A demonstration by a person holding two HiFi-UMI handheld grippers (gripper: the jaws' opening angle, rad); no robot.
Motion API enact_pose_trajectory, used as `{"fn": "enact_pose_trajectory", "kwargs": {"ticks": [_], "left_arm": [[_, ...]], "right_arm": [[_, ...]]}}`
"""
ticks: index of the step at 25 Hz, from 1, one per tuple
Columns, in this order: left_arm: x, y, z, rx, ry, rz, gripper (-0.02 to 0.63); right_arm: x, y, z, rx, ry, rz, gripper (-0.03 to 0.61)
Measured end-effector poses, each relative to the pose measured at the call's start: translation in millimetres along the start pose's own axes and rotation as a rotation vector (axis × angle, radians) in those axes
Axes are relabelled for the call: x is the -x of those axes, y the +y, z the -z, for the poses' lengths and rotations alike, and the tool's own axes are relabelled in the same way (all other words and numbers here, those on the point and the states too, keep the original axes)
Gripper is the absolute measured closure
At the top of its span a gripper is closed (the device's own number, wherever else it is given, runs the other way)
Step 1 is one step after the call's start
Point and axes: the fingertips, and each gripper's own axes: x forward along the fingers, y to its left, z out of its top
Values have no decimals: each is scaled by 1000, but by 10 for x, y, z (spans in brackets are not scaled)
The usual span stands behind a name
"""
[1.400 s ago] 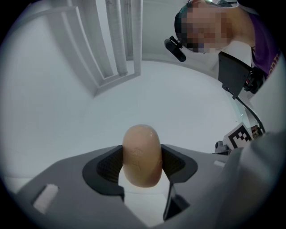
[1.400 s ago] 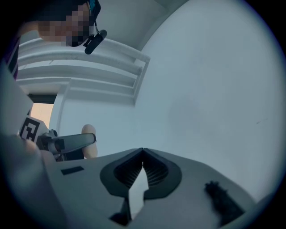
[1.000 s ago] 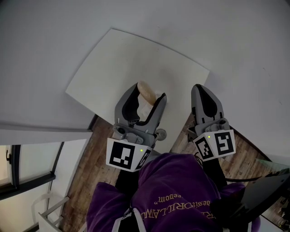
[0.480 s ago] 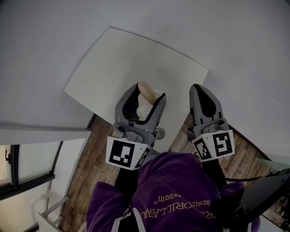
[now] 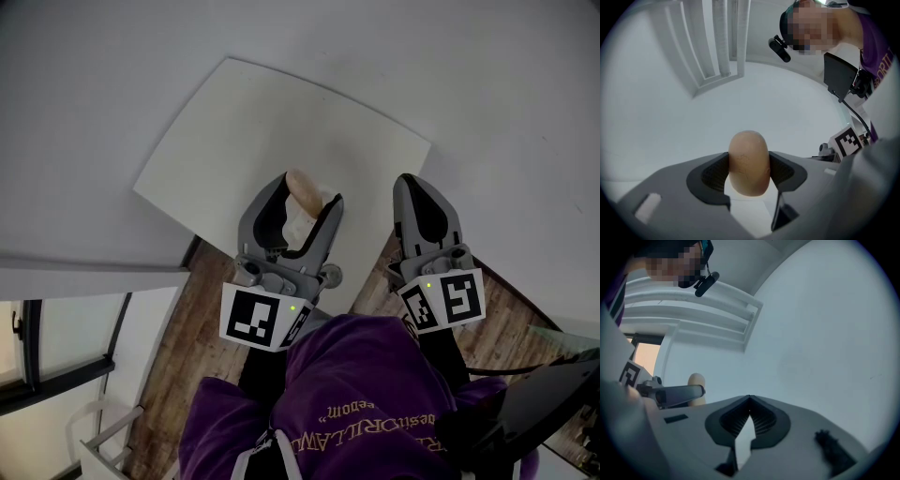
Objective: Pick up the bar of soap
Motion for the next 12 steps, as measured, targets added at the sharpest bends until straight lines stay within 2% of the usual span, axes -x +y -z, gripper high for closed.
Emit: {"fn": "enact_pose_trajectory", "kwargs": {"ticks": [12], "left_arm": [[9, 17, -2, -1, -2, -9, 353]], "right_arm": [[-2, 15, 2, 6, 0, -7, 569]]}}
